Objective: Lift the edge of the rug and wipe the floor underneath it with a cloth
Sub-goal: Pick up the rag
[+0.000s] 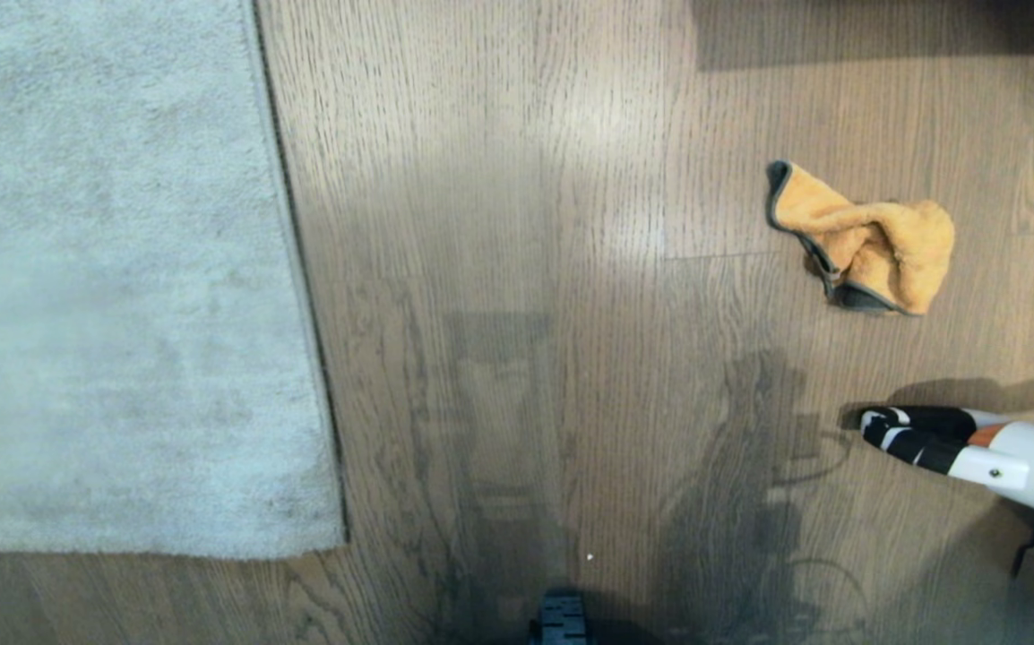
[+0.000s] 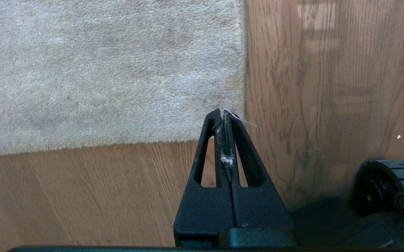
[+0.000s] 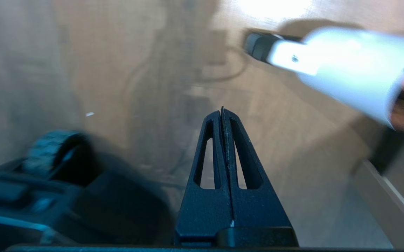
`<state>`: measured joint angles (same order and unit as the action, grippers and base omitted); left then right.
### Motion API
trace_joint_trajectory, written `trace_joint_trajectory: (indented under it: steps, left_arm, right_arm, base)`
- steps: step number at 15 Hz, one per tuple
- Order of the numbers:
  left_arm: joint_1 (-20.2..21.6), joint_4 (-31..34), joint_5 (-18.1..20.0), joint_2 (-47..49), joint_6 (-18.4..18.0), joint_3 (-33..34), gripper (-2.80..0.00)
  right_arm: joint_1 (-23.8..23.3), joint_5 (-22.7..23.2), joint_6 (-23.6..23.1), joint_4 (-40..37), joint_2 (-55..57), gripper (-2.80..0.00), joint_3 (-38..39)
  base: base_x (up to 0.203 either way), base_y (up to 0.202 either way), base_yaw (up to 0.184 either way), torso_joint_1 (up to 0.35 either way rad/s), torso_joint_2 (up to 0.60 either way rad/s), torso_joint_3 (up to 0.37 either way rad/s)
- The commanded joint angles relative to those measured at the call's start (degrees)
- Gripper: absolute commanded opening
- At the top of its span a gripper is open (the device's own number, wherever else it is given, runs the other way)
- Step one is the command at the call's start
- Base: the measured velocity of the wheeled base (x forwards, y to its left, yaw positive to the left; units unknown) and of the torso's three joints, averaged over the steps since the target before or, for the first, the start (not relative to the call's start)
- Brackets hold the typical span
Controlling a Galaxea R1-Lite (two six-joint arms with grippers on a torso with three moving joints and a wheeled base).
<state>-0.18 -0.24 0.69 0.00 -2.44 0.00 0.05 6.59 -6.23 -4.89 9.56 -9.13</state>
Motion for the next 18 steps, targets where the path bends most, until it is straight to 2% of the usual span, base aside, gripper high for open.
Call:
trace_joint_trajectory:
  steps: [1, 4, 10, 16, 17, 18]
  left_arm:
    - [0.01, -0.02, 0.01, 0.00, -0.03, 0.00, -2.80]
    - [0.01, -0.02, 0.01, 0.00, -0.03, 0.00, -2.80]
    - [0.01, -0.02, 0.01, 0.00, -0.03, 0.00, -2.80]
    - [0.01, -0.02, 0.01, 0.00, -0.03, 0.00, -2.80]
    - [0.01, -0.02, 0.01, 0.00, -0.03, 0.00, -2.80]
    - [0.01, -0.02, 0.01, 0.00, -0.03, 0.00, -2.80]
  right_arm:
    - [0.17, 2.81, -0.88, 0.74, 9.61, -2.80, -3.41]
    - [0.19, 5.03, -1.54, 5.76, 19.00, -2.80, -6.41]
    - [1.36, 7.12, -1.56, 21.53, 35.84, -2.80, -9.44]
    - [2.39, 8.22, -1.68, 31.18, 48.47, -2.80, -12.08]
    - [2.40, 8.25, -1.68, 32.16, 50.06, 0.00, -12.63]
    - [2.41, 8.26, -1.74, 32.71, 51.32, 0.00, -13.24]
  base:
    - [0.000, 0.000, 0.000, 0.000, 0.00, 0.000]
    - [0.000, 0.000, 0.000, 0.000, 0.00, 0.000]
    - [0.000, 0.000, 0.000, 0.000, 0.00, 0.000]
    - [0.000, 0.000, 0.000, 0.000, 0.00, 0.000]
    - [0.000, 0.000, 0.000, 0.000, 0.00, 0.000]
    - [0.000, 0.000, 0.000, 0.000, 0.00, 0.000]
